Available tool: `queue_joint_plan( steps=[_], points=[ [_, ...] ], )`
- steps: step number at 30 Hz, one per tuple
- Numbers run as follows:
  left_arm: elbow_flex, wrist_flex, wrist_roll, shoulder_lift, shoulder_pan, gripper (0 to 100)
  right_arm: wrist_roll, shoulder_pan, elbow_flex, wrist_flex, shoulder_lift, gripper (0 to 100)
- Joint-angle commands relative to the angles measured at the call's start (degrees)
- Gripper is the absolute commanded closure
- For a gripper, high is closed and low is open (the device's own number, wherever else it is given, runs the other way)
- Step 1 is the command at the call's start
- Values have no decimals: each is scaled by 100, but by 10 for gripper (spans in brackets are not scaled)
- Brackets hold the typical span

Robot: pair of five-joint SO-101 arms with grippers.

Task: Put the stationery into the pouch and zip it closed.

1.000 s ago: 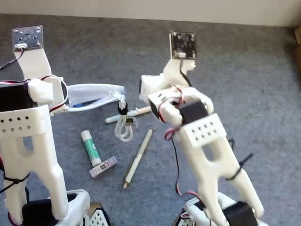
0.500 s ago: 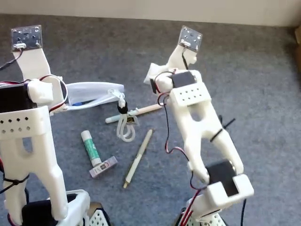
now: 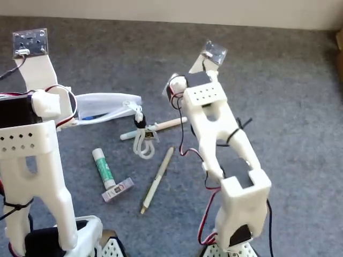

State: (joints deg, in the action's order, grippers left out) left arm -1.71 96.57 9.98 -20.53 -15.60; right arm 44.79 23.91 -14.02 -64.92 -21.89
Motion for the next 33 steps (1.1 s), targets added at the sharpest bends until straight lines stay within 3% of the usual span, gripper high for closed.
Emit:
queue_joint_plan(
  steps=[1,25,31,33],
  points=[
    [31,-62,-53,40,-66,989,105,101,-743,-295,-224,808],
    [40,-62,-53,40,-66,989,114,541,-4277,-2211,-3222,811],
    [40,-62,-53,40,-66,989,62,558,-4936,-2334,-3609,988],
    [40,-62,-53,40,-66,989,-114,549,-5077,-2343,-3662,991]
  ],
)
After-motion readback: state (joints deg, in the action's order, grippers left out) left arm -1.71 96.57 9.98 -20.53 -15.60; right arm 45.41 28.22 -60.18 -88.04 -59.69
